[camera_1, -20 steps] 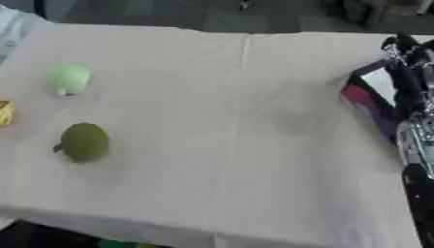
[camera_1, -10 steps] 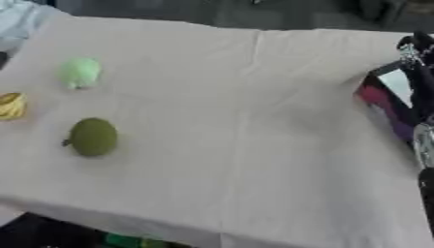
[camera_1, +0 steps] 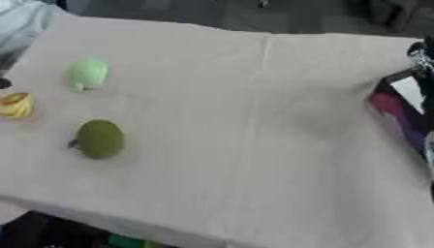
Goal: Pick up the objects with one hand, pass them to the other hand, and then place them into the box on the other side of the table.
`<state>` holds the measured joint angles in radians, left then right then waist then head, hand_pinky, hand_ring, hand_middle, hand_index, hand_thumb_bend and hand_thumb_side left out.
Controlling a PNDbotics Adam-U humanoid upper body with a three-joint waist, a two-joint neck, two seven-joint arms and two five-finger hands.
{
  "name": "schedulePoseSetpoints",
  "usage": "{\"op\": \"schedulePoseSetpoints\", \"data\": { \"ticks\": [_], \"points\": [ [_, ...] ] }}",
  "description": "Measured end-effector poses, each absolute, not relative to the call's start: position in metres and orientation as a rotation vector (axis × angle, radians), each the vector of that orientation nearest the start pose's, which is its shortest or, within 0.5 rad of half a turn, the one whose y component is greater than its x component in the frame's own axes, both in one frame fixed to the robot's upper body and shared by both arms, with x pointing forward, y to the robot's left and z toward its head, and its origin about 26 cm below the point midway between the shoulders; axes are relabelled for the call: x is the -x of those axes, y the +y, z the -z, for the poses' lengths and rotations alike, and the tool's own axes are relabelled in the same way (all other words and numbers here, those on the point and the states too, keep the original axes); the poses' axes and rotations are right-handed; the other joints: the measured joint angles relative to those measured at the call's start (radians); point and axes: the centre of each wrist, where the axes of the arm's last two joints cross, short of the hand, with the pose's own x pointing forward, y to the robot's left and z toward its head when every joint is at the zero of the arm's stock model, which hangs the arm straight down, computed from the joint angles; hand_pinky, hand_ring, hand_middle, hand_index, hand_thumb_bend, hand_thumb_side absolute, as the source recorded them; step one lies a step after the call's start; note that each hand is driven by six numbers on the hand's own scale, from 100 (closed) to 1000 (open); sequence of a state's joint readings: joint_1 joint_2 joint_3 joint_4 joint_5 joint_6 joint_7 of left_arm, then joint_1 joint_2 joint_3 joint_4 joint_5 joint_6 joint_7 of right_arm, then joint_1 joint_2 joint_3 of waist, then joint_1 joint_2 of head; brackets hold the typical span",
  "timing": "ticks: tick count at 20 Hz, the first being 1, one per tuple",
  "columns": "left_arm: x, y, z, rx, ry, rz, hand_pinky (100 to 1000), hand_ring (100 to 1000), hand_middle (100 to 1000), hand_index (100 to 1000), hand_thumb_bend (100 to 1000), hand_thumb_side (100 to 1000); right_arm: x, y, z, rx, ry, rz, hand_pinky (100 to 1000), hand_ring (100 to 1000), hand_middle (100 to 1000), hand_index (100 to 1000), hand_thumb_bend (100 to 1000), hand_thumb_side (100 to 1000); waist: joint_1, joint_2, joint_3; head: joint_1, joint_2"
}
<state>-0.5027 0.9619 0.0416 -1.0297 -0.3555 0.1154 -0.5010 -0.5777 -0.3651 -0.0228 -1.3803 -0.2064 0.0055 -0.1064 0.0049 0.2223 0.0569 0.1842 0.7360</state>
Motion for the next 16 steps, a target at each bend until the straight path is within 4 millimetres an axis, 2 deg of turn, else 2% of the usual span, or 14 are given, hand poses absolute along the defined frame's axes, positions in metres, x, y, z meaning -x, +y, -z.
{"op": "schedulePoseSetpoints", "data": {
  "ticks": [3,10,16],
  "points": [
    [-0.351,0.527,-0.200,-0.836,-0.915,0.859,872,850,813,851,613,104,-0.407,-0.292,-0.157,0.126,-1.947,-0.086,1000,965,922,947,100,565,-0.001,0.000,0.000,0.009,0.000],
    [-0.356,0.530,-0.185,-0.912,-0.759,0.906,840,859,814,841,601,100,-0.407,-0.292,-0.156,0.126,-1.943,-0.086,1000,965,918,945,100,569,-0.001,0.000,-0.001,0.025,0.000],
    [-0.362,0.530,-0.169,-0.940,-0.679,0.929,821,865,817,844,627,100,-0.407,-0.292,-0.155,0.125,-1.941,-0.087,1000,965,916,944,100,570,-0.007,0.000,-0.001,0.025,0.000]
  ]
}}
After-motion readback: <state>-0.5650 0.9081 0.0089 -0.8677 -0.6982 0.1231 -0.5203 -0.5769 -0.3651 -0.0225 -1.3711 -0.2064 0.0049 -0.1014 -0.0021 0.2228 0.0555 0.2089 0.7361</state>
